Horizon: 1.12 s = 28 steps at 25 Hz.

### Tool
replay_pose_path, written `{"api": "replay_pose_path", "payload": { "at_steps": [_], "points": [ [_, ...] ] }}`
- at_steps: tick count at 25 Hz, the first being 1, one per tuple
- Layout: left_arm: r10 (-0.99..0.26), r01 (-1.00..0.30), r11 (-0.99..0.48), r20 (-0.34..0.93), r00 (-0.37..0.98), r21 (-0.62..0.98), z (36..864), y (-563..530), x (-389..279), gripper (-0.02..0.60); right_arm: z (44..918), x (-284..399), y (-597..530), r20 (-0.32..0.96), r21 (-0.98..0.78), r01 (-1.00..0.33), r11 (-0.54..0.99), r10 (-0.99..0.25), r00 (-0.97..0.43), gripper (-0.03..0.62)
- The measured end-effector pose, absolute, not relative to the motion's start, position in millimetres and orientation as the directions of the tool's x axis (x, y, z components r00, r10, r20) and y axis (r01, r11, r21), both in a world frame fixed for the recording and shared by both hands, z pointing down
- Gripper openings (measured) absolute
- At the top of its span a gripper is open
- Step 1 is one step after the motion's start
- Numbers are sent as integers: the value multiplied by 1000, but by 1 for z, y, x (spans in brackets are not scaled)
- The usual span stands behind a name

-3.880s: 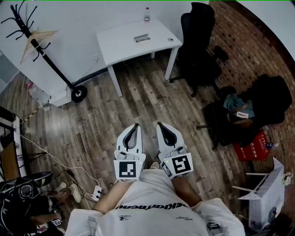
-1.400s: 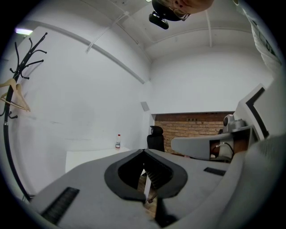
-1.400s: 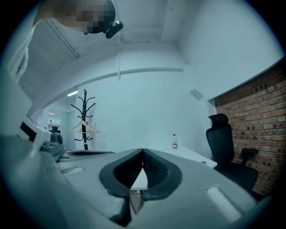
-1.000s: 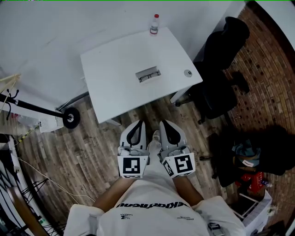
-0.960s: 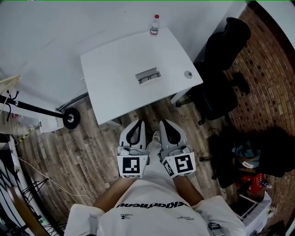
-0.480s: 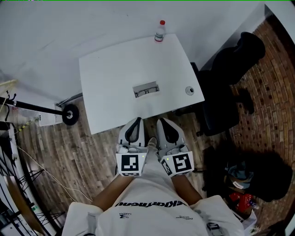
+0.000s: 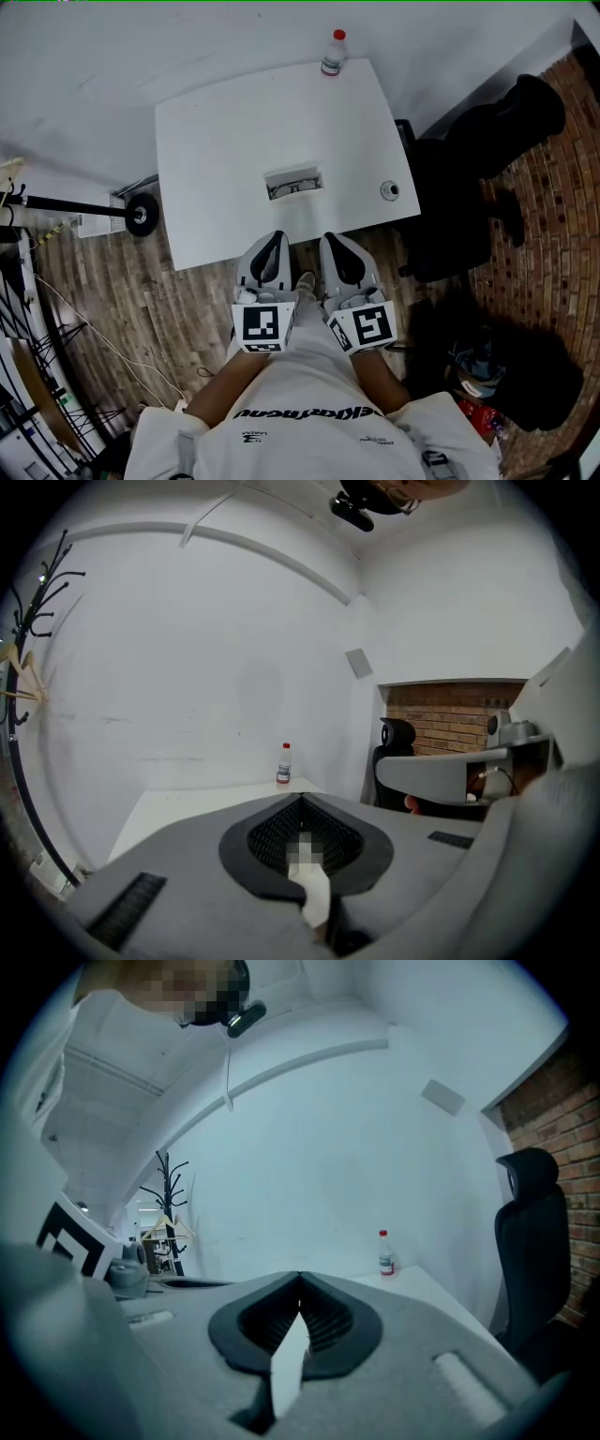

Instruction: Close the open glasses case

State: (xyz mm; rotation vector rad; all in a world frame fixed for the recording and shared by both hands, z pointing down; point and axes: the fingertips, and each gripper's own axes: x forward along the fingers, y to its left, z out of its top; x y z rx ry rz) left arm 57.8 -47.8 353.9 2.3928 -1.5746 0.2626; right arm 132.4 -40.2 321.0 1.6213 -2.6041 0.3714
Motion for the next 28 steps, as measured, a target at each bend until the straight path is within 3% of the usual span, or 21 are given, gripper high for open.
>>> {"api": "replay_pose_path", "payload": {
  "at_steps": [28],
  "points": [
    [-794,-917,-336,459,398,214,457,-146,8,-2,411,83,-129,323,-175,-900,399,-840,-435,0]
  ]
}}
